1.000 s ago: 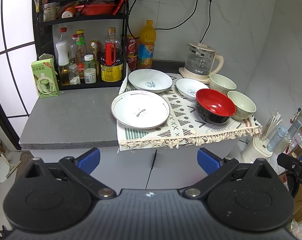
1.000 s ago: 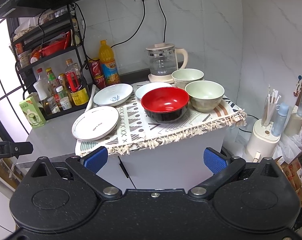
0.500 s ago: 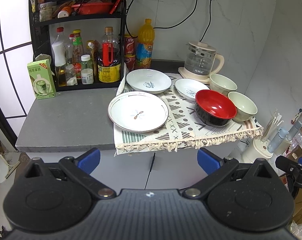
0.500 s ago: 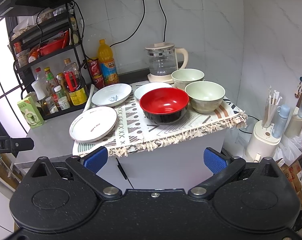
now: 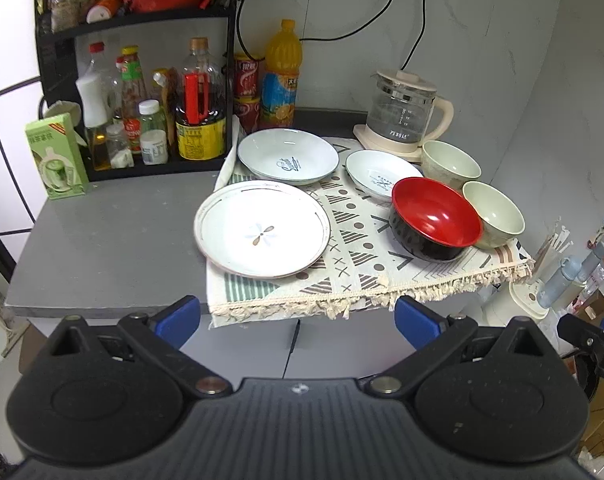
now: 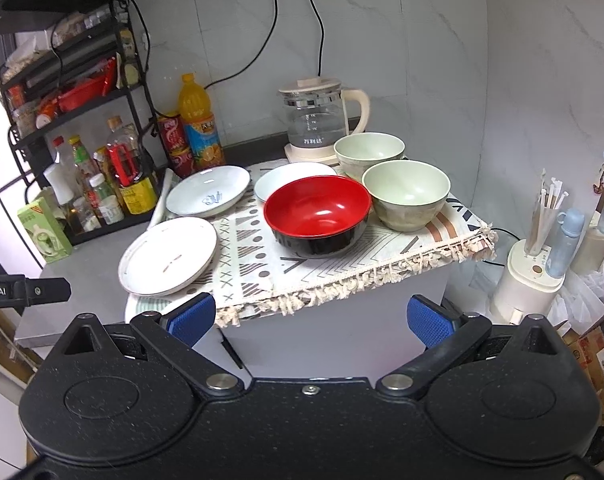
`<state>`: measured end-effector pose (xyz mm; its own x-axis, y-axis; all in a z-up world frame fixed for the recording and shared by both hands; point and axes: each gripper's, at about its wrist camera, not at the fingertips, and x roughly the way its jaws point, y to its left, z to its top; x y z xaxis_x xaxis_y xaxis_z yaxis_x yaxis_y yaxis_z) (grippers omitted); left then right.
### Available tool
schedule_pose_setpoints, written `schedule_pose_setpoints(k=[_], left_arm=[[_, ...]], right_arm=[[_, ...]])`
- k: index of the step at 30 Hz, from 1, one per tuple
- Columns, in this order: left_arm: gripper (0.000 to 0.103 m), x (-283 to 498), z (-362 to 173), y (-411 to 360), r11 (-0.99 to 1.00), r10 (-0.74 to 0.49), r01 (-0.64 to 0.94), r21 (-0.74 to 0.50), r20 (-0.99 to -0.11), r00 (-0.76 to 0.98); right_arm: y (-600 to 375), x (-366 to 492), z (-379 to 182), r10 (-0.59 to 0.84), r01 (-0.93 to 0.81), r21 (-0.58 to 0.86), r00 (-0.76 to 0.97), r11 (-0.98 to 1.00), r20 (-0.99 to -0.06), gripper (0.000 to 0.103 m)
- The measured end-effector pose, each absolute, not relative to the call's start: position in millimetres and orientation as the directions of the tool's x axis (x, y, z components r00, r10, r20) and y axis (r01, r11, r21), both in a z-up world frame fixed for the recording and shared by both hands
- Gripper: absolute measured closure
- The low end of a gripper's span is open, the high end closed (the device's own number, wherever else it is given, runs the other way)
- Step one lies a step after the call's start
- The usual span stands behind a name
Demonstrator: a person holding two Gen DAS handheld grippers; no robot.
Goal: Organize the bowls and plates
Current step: 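Move the right gripper toward the large pale green bowl's rim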
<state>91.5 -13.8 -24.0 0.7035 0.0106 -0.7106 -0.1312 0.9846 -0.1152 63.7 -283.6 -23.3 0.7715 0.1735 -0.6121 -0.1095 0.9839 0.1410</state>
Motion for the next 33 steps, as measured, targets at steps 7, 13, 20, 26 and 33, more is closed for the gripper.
schedule_pose_setpoints(k=[7,13,20,26,33], left_arm=[[0.001,137.5,-30.2,-15.7,0.988,-0.005,-0.110,-0.112,-0.718,0.696],[0.001,182.8,-35.0,-11.3,0.987,-0.012,-0.111,-0.117,-0.741,0.672],[0.001,228.9,-35.1,-2.9,0.991,-0.022,-0.084,-0.100,-0.762,0.648],[0.001,266.7,-44.3,4.2,0.993,-0.042,-0.057,-0.099,-0.783,0.621],[0.001,303.0,-58.2,7.3,0.995,-0.055,-0.041,-0.096,-0.818,0.573]], right_arm=[[-286.2,95.9,-27.1,0.143,-0.076,0.133,0.769,0.988,-0.623,0.000],[-285.5,130.3,-30.8,0.127,-0.055,0.133,0.766,0.990,-0.630,0.000],[-279.8,169.7,-34.0,0.099,-0.011,0.134,0.735,0.991,-0.671,0.000],[-271.5,198.8,-42.7,0.075,0.022,0.130,0.715,0.991,-0.695,0.000],[-264.1,225.1,-57.1,0.035,0.076,0.118,0.684,0.990,-0.729,0.000]])
